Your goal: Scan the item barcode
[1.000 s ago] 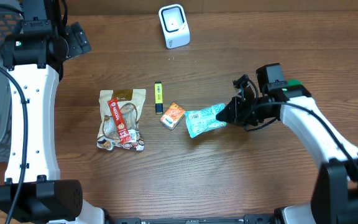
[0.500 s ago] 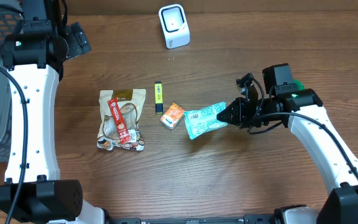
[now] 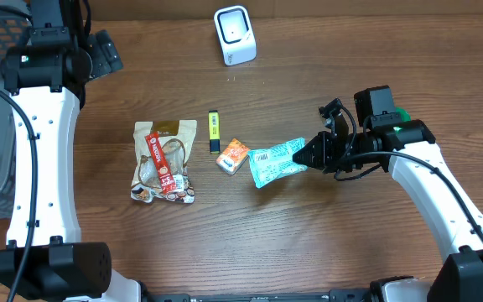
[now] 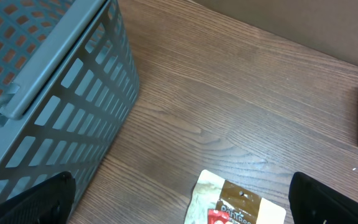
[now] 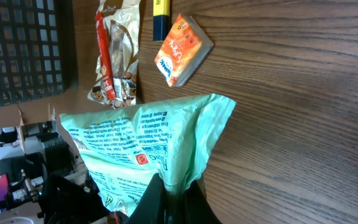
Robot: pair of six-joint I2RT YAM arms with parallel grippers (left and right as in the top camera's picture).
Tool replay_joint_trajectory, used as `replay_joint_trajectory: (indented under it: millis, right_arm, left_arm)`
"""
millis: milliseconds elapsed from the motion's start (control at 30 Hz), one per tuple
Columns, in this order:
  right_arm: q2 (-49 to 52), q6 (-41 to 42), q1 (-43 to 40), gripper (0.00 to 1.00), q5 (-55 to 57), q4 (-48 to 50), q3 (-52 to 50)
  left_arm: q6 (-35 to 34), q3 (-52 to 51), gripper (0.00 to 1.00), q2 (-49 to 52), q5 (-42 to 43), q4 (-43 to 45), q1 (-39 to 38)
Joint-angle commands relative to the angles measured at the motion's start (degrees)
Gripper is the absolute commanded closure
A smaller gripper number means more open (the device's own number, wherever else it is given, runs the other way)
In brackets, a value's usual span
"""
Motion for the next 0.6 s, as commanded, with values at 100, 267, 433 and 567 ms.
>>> replay_joint_trajectory:
  millis: [100, 267, 433, 567]
  right_arm:
    - [-1.6, 0.2, 0.0, 0.96, -1.4, 0.0, 0.0]
    - [-1.6, 0.2, 0.0, 0.96, -1.4, -0.3, 0.0]
    - [-1.6, 0.2, 0.0, 0.96, -1.4, -0.3, 0.0]
    - [-1.6, 0.2, 0.0, 0.96, -1.4, -0.3, 0.0]
  left_arm:
    - [-0.8, 0.4, 0.0, 0.5, -0.8, 0.2, 0.0]
    - [-0.8, 0.4, 0.0, 0.5, -0.8, 0.2, 0.0]
    - [-0.8, 0.4, 0.0, 0.5, -0.8, 0.2, 0.0]
    - [-0.8, 0.4, 0.0, 0.5, -0.8, 0.2, 0.0]
